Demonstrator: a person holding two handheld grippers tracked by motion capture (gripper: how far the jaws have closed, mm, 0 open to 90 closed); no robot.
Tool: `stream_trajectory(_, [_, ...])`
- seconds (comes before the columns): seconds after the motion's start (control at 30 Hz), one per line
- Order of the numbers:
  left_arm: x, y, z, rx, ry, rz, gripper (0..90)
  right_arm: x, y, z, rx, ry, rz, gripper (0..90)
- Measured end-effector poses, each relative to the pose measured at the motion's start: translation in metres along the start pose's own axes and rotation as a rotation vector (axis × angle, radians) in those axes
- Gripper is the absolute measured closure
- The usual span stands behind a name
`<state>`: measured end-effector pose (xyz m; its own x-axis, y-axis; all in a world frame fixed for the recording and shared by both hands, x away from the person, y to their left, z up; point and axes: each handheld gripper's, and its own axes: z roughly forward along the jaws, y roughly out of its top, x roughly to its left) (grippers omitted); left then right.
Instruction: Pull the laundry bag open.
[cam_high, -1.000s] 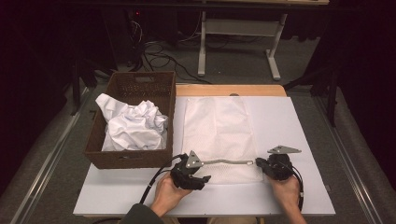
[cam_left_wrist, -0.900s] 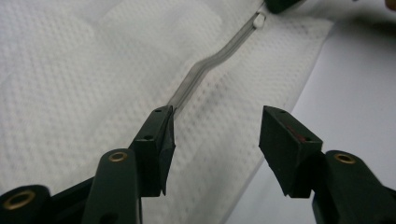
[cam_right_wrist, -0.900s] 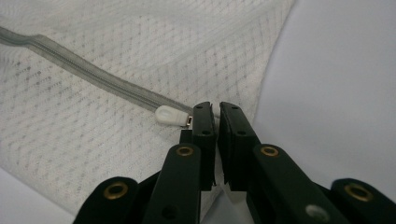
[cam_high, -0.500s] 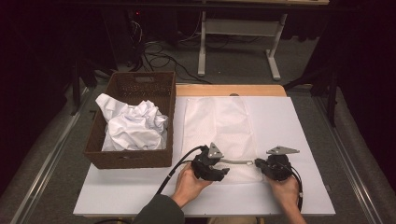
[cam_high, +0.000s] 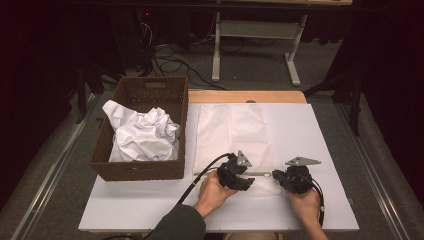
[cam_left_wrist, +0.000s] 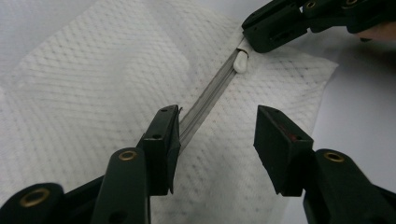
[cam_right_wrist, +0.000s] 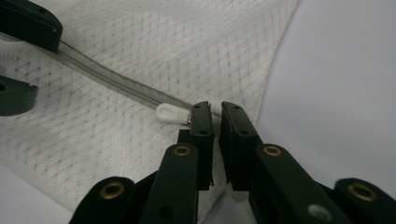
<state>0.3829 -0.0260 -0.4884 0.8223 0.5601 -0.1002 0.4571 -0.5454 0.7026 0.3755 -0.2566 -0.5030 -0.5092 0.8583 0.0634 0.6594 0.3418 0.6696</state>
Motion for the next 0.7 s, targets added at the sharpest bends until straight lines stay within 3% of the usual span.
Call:
stream_trajectory(0.13, [-0.001, 0.009, 0.01, 0.003, -0.03, -0.036, 49.6, -0.001, -0.001, 0.001, -0.007, 0.007, -0.001, 84.3])
stream_trajectory(0.37, [-0.005, 0.02, 0.024, 0.016, -0.025, -0.02, 52.2, -0.001, -0.004, 0.001, -0.021, 0.014, -0.035, 84.7])
stream_trajectory(0.7, [-0.005, 0.03, 0.038, 0.026, -0.029, -0.029, 58.6, -0.004, -0.003, 0.0, -0.022, 0.026, -0.005, 86.0])
